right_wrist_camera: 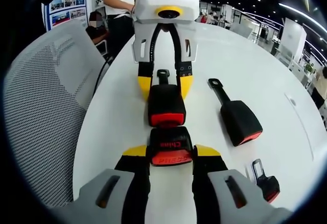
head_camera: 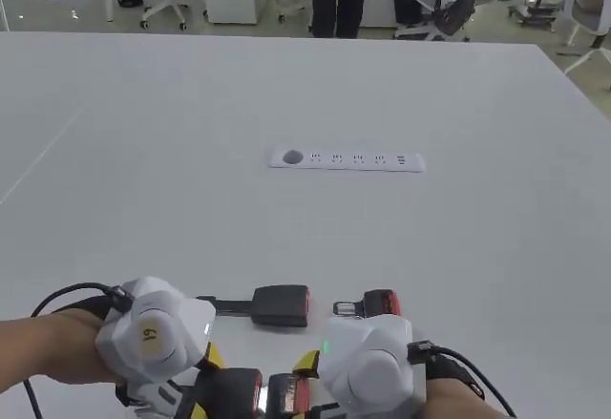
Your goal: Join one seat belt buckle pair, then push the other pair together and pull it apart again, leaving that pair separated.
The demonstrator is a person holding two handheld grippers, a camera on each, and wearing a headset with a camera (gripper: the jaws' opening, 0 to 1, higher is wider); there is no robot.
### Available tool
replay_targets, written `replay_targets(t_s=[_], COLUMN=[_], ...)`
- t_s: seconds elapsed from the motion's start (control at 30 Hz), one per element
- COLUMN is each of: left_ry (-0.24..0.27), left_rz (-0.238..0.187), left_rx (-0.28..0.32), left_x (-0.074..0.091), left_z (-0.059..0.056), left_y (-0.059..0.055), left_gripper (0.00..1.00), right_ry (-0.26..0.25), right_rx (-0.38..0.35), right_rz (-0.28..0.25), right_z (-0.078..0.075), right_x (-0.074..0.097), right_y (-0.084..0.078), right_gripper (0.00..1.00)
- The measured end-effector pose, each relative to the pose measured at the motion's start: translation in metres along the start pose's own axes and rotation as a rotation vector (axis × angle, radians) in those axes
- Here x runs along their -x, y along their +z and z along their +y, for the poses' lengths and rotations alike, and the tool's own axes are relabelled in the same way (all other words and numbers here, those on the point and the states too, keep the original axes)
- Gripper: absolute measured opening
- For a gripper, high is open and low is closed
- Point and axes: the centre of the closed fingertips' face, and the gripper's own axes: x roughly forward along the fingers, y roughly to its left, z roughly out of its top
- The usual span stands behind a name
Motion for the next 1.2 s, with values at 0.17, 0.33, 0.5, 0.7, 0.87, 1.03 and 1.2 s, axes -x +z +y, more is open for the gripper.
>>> replay_targets(t_s=[0.17, 0.33, 0.5, 0.7, 0.87, 1.03, 1.2], left_ry=[-0.006, -0.012, -0.002, -0.007, -0.002, -0.002, -0.003], left_rz=[0.075, 0.042, 0.052, 0.046, 0.055, 0.055, 0.073], left_rx=[-0.033, -0.028, -0.018, -0.030, -0.038, -0.028, -0.035], left_x=[0.000, 0.001, 0.001, 0.001, 0.002, 0.002, 0.002], left_z=[0.001, -0.001, -0.001, -0.002, -0.003, -0.002, -0.002], left_y=[-0.003, 0.000, -0.001, -0.002, -0.001, -0.002, -0.002], left_gripper=[0.32, 0.32, 0.32, 0.32, 0.33, 0.34, 0.35], right_ry=[0.000, 0.016, 0.007, 0.011, 0.011, 0.010, 0.027], right_rx=[0.011, 0.027, 0.029, 0.039, 0.052, 0.088, 0.075], right_rz=[0.034, 0.020, 0.039, 0.015, 0.017, 0.023, 0.037], right_z=[0.001, 0.001, 0.004, 0.004, 0.005, 0.004, 0.005], right_x=[0.000, 0.006, 0.006, 0.006, 0.007, 0.007, 0.007], right_y=[0.001, -0.001, 0.000, -0.001, -0.001, -0.001, -0.003], right_gripper=[0.29, 0.28, 0.29, 0.29, 0.31, 0.32, 0.35])
